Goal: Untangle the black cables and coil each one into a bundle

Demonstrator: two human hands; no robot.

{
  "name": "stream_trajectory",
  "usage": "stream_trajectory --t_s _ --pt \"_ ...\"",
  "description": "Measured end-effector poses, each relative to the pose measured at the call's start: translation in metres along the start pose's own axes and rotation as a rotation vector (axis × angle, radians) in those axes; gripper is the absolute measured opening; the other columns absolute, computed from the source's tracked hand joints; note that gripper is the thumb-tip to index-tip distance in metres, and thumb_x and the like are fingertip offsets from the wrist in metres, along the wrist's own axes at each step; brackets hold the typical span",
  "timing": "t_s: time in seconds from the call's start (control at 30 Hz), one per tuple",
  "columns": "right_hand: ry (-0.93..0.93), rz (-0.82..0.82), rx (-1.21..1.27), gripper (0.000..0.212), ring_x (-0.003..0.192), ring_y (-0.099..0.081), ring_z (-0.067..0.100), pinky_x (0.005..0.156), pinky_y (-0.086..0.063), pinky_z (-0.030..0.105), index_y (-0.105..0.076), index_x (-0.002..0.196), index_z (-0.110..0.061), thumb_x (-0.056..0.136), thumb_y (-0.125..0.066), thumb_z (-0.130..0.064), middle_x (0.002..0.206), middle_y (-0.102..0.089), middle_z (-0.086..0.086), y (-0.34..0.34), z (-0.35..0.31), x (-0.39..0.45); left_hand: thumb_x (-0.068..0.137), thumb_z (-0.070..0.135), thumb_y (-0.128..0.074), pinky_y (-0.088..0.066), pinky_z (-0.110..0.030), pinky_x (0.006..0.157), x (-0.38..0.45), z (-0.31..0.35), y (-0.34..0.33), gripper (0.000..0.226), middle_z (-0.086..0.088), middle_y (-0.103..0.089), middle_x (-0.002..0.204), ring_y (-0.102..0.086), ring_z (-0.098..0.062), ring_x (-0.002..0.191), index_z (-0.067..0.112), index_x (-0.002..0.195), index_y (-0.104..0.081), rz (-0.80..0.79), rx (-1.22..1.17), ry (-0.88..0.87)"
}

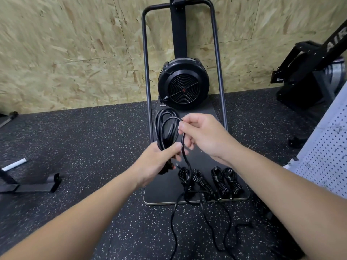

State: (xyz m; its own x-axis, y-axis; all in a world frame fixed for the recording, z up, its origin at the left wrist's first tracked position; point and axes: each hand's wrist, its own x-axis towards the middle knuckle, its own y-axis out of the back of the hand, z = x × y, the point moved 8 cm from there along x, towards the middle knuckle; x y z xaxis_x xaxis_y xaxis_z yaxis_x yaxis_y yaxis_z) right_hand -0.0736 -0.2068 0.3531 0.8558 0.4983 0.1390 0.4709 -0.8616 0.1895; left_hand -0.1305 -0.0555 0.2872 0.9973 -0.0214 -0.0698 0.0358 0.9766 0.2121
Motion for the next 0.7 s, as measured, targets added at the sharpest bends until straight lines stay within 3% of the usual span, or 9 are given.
stream_trajectory --t_s 0.07,0.13,0.2,0.27,0.43,0.53,0.6,0.7 --pt "-0.016 0.072 -0.087 0.020 0.059 -0.065 0.026 0.059 -0.059 0.038 -0.072 0.100 -0.009 0.112 -0.061 -0.021 0.069 -0.074 0.009 0.005 -0.007 -0.001 0.107 0.054 -0.065 -0.054 -0.046 0.082 -0.006 0.007 -0.017 0.032 -0.005 -0.080 0.120 -0.069 -0.024 0.100 0.030 0.120 -0.080 -0.063 -0.018 -0.009" --pt "-0.007 0.154 -0.195 0.016 0.060 -0.074 0.020 0.063 -0.065 0.037 -0.074 0.102 -0.016 0.111 -0.063 -0.025 0.070 -0.078 0.004 0.012 -0.013 -0.003 0.111 0.042 -0.062 -0.055 -0.041 0.083 -0.010 0.011 -0.029 0.029 -0.004 -0.080 0.125 -0.070 -0.019 0.110 0.024 0.130 -0.074 -0.102 -0.082 -0.001" --pt "0.012 0.219 -0.179 0.013 0.062 -0.078 0.023 0.070 -0.067 0.044 -0.074 0.102 -0.015 0.109 -0.067 -0.024 0.069 -0.078 0.004 0.015 -0.016 -0.005 0.112 0.031 -0.061 -0.054 -0.038 0.081 -0.009 0.009 -0.033 0.024 -0.009 -0.081 0.121 -0.070 -0.017 0.106 0.013 0.124 -0.072 -0.098 -0.079 0.008" --pt "0.018 0.278 -0.105 0.009 0.060 -0.078 0.027 0.067 -0.067 0.050 -0.070 0.103 -0.012 0.106 -0.071 -0.021 0.068 -0.077 0.005 0.016 -0.015 -0.007 0.112 0.024 -0.062 -0.054 -0.036 0.076 -0.007 0.005 -0.033 0.023 -0.014 -0.081 0.113 -0.068 -0.014 0.093 0.003 0.111 -0.071 -0.066 -0.047 0.011" --pt "0.119 0.394 -0.252 0.014 0.053 -0.075 0.018 0.058 -0.064 0.040 -0.067 0.092 -0.013 0.103 -0.075 -0.018 0.063 -0.074 0.003 0.028 -0.022 -0.011 0.114 0.022 -0.058 -0.051 -0.020 0.063 -0.003 0.009 -0.031 0.034 -0.017 -0.082 0.104 -0.066 -0.007 0.074 -0.009 0.108 -0.073 -0.022 0.042 -0.017" --pt "0.217 0.405 -0.300 0.016 0.057 -0.075 0.015 0.058 -0.064 0.038 -0.069 0.089 -0.014 0.102 -0.076 -0.018 0.066 -0.072 0.001 0.032 -0.029 -0.010 0.115 0.026 -0.057 -0.056 -0.024 0.073 0.000 0.011 -0.028 0.039 -0.014 -0.083 0.105 -0.074 -0.015 0.086 -0.008 0.109 -0.075 -0.069 0.044 -0.019" --pt "0.242 0.379 -0.248 0.010 0.065 -0.077 0.014 0.063 -0.065 0.034 -0.072 0.096 -0.014 0.102 -0.077 -0.019 0.078 -0.075 0.000 0.031 -0.027 -0.007 0.115 0.025 -0.057 -0.058 -0.028 0.076 0.004 0.012 -0.020 0.039 -0.017 -0.082 0.102 -0.076 -0.021 0.088 -0.008 0.105 -0.075 -0.016 0.004 -0.027" --pt "0.112 0.320 -0.191 0.006 0.079 -0.079 0.011 0.080 -0.066 0.036 -0.070 0.108 -0.020 0.102 -0.072 -0.018 0.096 -0.078 -0.002 0.025 -0.003 0.002 0.114 0.024 -0.058 -0.053 -0.019 0.067 0.007 0.012 -0.001 0.038 -0.018 -0.082 0.096 -0.075 -0.017 0.077 -0.008 0.101 -0.075 0.128 -0.045 -0.038"
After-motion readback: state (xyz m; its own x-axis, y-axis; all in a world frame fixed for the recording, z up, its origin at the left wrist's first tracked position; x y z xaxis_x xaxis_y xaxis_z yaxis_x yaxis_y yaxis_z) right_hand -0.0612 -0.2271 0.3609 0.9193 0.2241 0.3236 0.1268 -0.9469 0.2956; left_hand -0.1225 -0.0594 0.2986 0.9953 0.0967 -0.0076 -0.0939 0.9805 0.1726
